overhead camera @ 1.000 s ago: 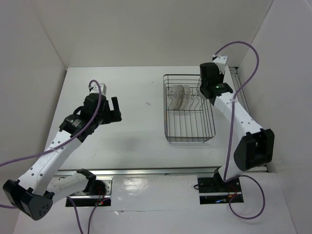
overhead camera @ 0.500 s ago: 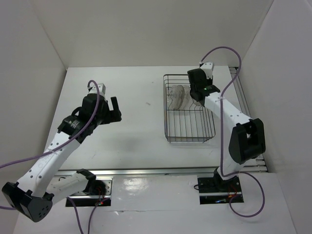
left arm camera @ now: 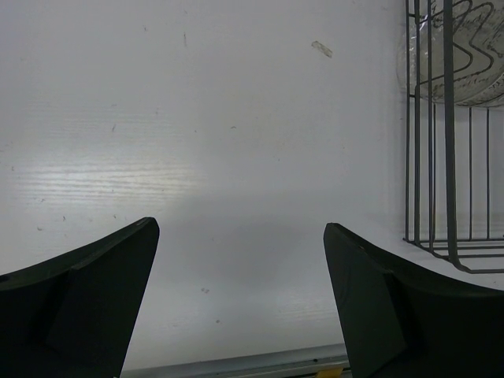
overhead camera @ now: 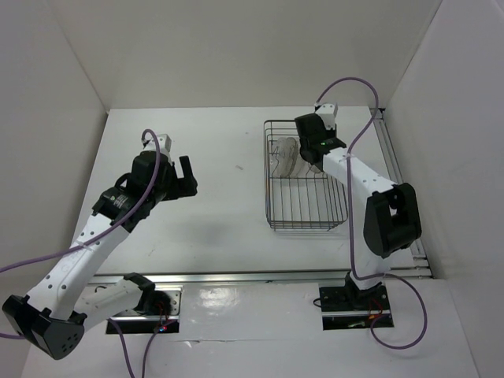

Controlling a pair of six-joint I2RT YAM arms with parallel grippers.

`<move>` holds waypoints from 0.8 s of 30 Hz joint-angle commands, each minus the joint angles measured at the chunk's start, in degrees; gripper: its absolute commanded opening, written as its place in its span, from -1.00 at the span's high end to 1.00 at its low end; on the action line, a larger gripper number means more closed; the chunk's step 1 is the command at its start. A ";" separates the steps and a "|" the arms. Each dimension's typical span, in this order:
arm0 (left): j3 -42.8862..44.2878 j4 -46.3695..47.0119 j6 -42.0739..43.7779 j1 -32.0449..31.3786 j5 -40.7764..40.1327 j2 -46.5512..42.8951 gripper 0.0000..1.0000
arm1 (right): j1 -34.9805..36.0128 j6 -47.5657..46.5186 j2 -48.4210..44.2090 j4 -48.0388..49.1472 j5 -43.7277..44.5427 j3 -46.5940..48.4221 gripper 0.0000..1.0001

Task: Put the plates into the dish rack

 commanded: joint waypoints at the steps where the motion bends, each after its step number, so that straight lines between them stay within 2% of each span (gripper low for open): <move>1: -0.56 1.88 1.47 0.27 0.68 -1.12 -1.00 | 1.04 -0.03 2.14 2.64 2.42 3.00 0.89; 4: -1.09 1.88 1.47 0.80 0.68 -1.12 -1.00 | 1.57 -0.03 3.72 2.64 2.42 4.23 0.80; 5: -1.09 1.88 1.47 0.80 0.68 -1.12 -1.00 | 1.57 -0.03 4.34 2.64 1.64 4.24 0.63; 7: -1.09 1.88 1.47 0.80 0.68 -1.12 -1.00 | 1.57 -0.03 4.34 2.64 1.63 5.55 0.49; 8: -1.09 1.88 1.99 0.80 0.68 -1.12 -1.00 | 2.09 -0.03 4.34 2.64 1.11 5.56 0.33; 9: -1.09 1.88 2.00 0.80 0.68 -1.12 -1.00 | 2.10 -0.55 4.34 3.25 1.11 5.56 0.07; 11: -1.09 1.88 2.00 0.80 0.68 -1.12 -1.00 | 2.10 -0.56 4.34 3.26 0.49 6.08 -0.15; 12: -1.09 1.88 2.00 0.80 0.68 -1.12 -1.00 | 2.10 -0.56 4.34 3.26 0.49 6.78 -0.43; 16: -1.09 1.88 2.00 0.80 0.68 -1.12 -1.00 | 2.10 -1.08 3.73 3.26 -1.79 9.06 -0.65; 17: -1.09 1.88 2.00 0.80 0.15 -1.12 -1.00 | 2.10 -1.08 3.12 3.26 -1.79 9.68 -0.79; 18: -1.09 1.88 2.00 0.80 0.15 -1.12 -1.00 | 2.79 -1.69 2.42 3.26 -2.58 10.30 -0.81; 19: -1.09 1.88 2.00 1.32 0.15 -0.51 -1.00 | 3.59 -1.70 0.93 2.04 -2.59 12.13 -1.00; 22: 0.57 1.35 2.00 2.21 0.15 1.24 -1.00 | 5.87 -0.13 -4.95 -2.71 -7.05 15.56 -1.00; 24: 2.67 0.65 2.00 3.78 0.15 2.31 -1.00 | 6.41 1.19 -9.43 -6.39 -13.99 15.57 -1.00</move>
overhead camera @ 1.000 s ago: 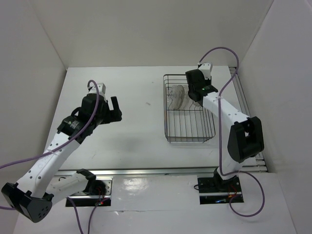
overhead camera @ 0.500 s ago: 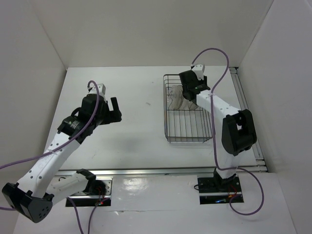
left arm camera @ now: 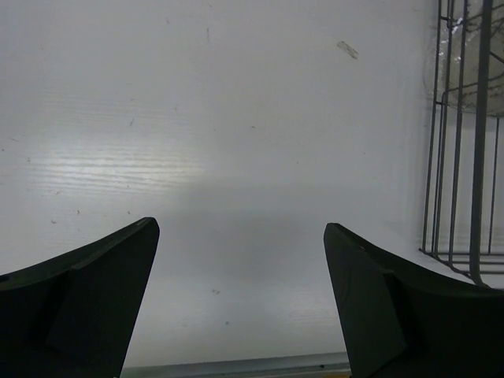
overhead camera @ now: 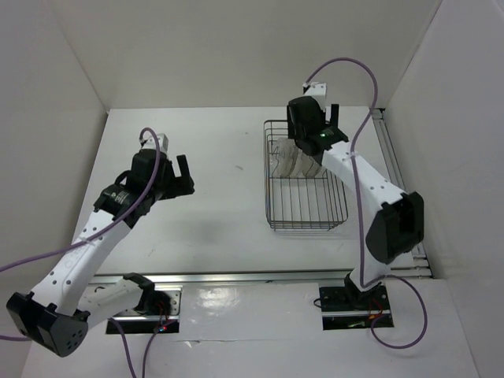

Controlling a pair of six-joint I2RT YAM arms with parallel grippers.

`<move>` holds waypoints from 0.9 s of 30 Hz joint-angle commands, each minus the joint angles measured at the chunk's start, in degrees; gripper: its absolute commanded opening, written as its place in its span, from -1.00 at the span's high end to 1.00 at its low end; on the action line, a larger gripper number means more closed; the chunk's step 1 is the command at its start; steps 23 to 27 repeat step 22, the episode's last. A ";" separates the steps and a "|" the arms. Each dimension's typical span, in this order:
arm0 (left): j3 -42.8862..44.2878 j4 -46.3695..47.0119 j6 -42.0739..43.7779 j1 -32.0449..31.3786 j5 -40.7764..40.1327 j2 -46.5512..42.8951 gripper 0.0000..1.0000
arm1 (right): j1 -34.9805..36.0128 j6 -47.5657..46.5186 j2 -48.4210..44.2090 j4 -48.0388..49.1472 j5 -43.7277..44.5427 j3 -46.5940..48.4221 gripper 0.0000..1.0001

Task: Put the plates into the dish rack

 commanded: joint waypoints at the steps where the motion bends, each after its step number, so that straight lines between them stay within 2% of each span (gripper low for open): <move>1: 4.06 0.08 1.74 3.13 -0.18 1.44 -1.00 | 2.43 4.14 -13.87 -5.92 -7.67 4.54 -1.00; 3: 5.73 -0.45 1.13 5.50 -0.18 3.01 -1.00 | 2.43 6.26 -16.98 -12.75 -3.65 4.54 -1.00; 4: 7.65 -0.97 1.12 8.65 1.04 3.54 -1.00 | 2.43 7.58 -19.77 -14.45 -1.98 5.15 -1.00; 10: 12.24 -0.98 1.12 18.15 8.16 6.62 -1.00 | 2.43 10.31 -32.08 -23.07 5.93 2.00 -1.00; 15: 10.84 1.30 1.12 25.98 14.14 4.61 -1.00 | 2.43 12.25 -40.61 -27.03 6.47 -1.17 -1.00; 27: 8.12 2.44 1.12 25.99 15.20 1.96 -1.00 | 2.43 12.78 -42.13 -28.62 7.79 -4.08 -1.00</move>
